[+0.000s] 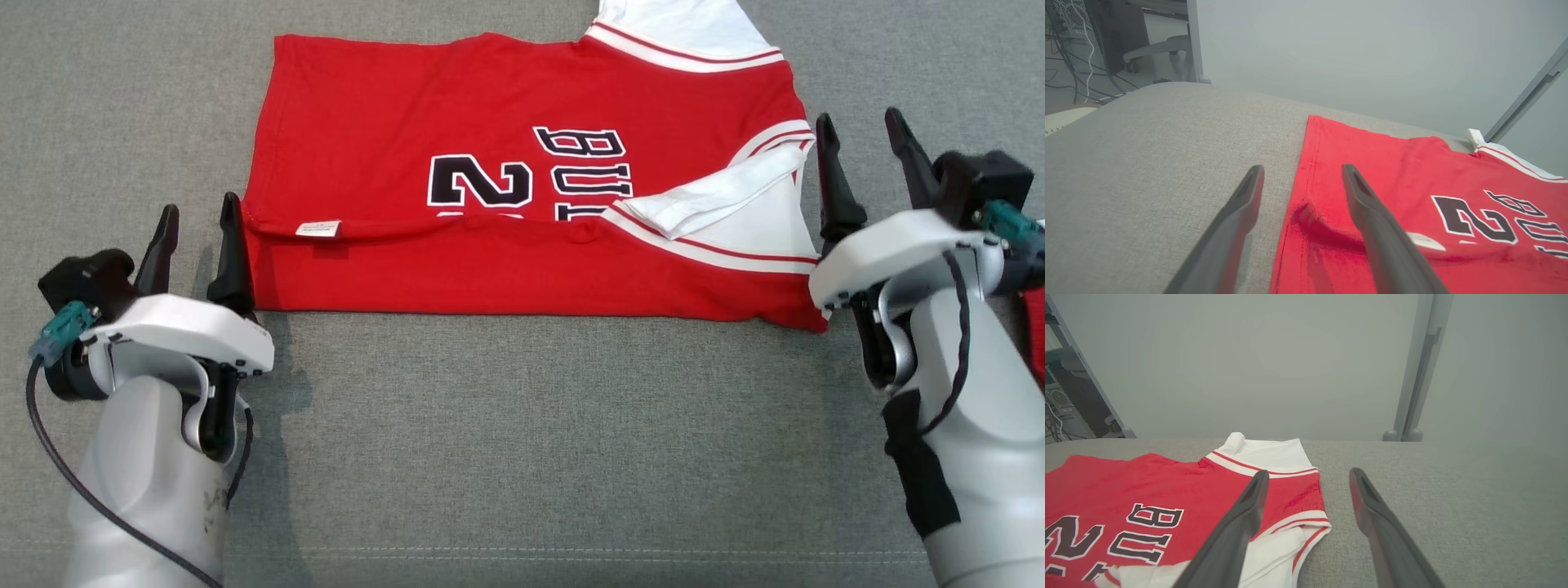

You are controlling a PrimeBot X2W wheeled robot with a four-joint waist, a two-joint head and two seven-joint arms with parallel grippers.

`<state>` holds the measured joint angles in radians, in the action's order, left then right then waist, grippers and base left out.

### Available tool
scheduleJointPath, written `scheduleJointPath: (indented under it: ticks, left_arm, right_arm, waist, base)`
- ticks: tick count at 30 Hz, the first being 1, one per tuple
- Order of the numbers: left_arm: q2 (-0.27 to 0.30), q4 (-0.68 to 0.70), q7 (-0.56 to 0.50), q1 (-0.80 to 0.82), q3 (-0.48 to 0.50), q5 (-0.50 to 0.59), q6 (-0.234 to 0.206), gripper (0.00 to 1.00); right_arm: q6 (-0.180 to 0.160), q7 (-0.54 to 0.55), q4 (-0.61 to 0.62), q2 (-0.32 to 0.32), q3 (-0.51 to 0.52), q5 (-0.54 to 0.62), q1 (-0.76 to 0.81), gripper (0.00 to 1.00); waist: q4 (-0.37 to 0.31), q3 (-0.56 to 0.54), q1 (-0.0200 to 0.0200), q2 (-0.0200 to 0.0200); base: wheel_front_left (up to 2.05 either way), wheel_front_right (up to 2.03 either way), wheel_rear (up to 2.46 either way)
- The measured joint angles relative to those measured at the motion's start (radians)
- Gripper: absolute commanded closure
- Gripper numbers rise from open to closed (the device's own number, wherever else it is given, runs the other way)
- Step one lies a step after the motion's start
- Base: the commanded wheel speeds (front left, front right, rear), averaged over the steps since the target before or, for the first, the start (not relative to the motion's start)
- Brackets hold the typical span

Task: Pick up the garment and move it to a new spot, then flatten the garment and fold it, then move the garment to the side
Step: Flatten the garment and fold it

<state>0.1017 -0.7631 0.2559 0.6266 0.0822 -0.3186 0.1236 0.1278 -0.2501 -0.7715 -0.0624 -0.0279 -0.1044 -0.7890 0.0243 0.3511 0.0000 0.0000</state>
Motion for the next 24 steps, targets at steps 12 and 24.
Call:
scheduleJointPath:
  ticks: [12, 24]
  left_arm:
    - [-0.027, 0.039, 0.0, -0.192, 0.035, 0.043, 0.0, 0.0]
    - [-0.031, 0.059, 0.0, -0.194, -0.015, 0.05, 0.0, 0.0]
  right_arm:
    - [0.0, 0.0, 0.107, 0.005, -0.123, -0.213, 0.323, 0.0]
    - [0.0, 0.0, 0.06, 0.005, -0.11, -0.294, 0.323, 0.0]
  waist:
    - [-0.027, -0.043, 0.0, 0.0]
    - [-0.011, -0.037, 0.0, 0.0]
  base:
    - [0.0, 0.0, 0.0]
    - [0.0, 0.0, 0.0]
